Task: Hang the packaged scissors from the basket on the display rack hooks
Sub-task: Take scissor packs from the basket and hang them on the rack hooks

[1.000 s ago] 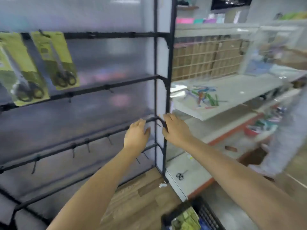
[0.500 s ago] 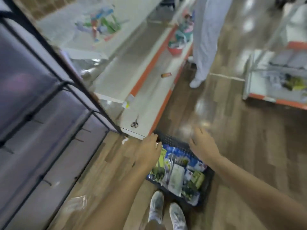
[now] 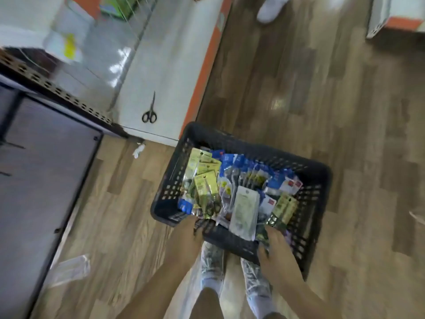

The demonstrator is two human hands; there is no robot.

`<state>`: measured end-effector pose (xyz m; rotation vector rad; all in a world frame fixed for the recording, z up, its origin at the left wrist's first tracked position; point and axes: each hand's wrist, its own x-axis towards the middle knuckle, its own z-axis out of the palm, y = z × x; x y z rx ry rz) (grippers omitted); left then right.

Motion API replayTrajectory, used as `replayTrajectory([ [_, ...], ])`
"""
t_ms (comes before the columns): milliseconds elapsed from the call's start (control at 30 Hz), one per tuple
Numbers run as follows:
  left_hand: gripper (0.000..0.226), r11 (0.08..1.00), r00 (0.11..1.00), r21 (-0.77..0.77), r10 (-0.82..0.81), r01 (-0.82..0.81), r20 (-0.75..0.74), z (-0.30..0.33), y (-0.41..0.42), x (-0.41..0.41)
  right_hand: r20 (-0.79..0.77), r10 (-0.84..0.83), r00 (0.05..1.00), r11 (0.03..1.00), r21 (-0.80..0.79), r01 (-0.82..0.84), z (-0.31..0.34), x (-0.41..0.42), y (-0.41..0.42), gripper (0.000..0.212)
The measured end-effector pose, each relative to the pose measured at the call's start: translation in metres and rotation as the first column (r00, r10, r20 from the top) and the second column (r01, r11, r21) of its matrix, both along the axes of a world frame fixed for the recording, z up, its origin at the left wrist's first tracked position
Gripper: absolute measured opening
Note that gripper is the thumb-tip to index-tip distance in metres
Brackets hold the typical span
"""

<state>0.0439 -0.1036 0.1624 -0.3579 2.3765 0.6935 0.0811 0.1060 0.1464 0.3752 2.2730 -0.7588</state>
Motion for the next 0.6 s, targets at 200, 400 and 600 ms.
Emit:
replayTrajectory([
  [200,0.029,0.997,0.996,-0.017,0.08,-0.079,0.049,-0.104,-0.016,-0.03,-0.008,-0.174,0.985,0.974,-0.151,0.171,-0.115,-0.034,-0.051,0.048],
  [400,0.026,0.995,0.995,0.024,0.094,-0.093,-0.026,-0.197,-0.023,-0.073,-0.081,-0.182,0.98,0.958,-0.24,0.158,-0.217,-0.087,-0.088,0.036],
  [600,0.036,0.989,0.984,0.009,0.15,-0.15,-0.1,-0.266,-0.032,-0.1,-0.175,-0.05,0.983,0.974,-0.226,0.009,-0.287,-0.123,-0.112,0.058],
])
